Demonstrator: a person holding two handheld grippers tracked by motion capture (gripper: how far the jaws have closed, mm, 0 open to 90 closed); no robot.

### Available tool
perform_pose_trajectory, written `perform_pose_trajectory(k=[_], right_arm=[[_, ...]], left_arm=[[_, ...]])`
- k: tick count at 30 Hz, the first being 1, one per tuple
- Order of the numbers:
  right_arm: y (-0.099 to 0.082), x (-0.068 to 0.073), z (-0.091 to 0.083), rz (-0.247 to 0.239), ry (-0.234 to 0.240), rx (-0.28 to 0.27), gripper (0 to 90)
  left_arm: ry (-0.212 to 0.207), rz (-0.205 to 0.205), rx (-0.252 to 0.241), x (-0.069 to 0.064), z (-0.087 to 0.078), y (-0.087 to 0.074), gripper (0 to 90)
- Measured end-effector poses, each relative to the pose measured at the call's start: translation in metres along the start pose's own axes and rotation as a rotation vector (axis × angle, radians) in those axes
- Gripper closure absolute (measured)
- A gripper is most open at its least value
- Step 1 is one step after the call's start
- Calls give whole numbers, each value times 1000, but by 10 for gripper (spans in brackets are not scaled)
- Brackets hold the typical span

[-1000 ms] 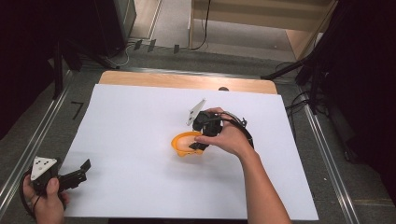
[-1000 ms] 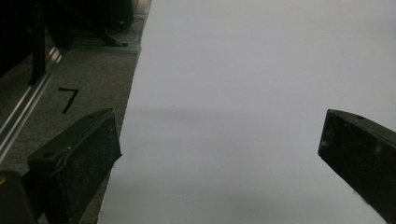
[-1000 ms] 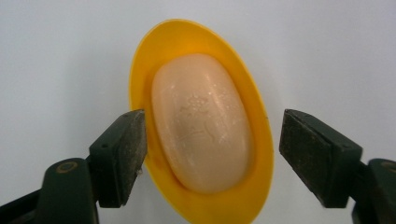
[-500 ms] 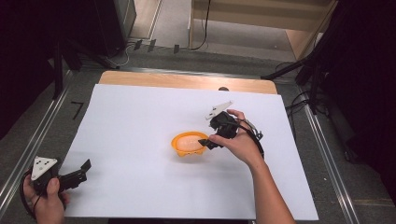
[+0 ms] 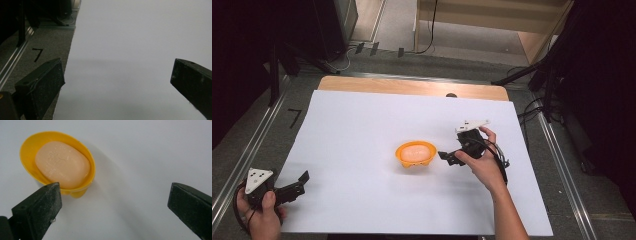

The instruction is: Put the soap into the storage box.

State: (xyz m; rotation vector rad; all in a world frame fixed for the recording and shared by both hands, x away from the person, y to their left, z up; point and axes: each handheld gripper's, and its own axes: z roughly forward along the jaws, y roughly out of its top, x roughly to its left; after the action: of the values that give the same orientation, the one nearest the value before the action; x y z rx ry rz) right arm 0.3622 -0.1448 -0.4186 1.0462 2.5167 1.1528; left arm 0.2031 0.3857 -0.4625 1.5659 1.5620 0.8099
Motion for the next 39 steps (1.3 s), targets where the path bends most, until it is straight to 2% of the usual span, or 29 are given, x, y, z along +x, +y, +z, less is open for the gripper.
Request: perform_pose_trajectory(k=[5,19,22,30,34,39], right_arm=[[-17,-3,-10,28,-29,-42,0],[-62,-13,-36,101,-86,-107,0],[-72,-16,-40,125,-100,-116,0],[-98,-19,-55,134,-128,-133,0],[-112,-22,-64,152,-170,-119,0],[-130,-24,-77,171,-195,-137,0]], left_arm=[[3,2,-1,0,0,0,0],[10,9,0,-1,0,0,0],[11,11,-1,-1,0,0,0],[10,10,-1,-1,0,0,0],[10,10,0,-1,0,0,0],[17,13,0,-2,0,0,0]])
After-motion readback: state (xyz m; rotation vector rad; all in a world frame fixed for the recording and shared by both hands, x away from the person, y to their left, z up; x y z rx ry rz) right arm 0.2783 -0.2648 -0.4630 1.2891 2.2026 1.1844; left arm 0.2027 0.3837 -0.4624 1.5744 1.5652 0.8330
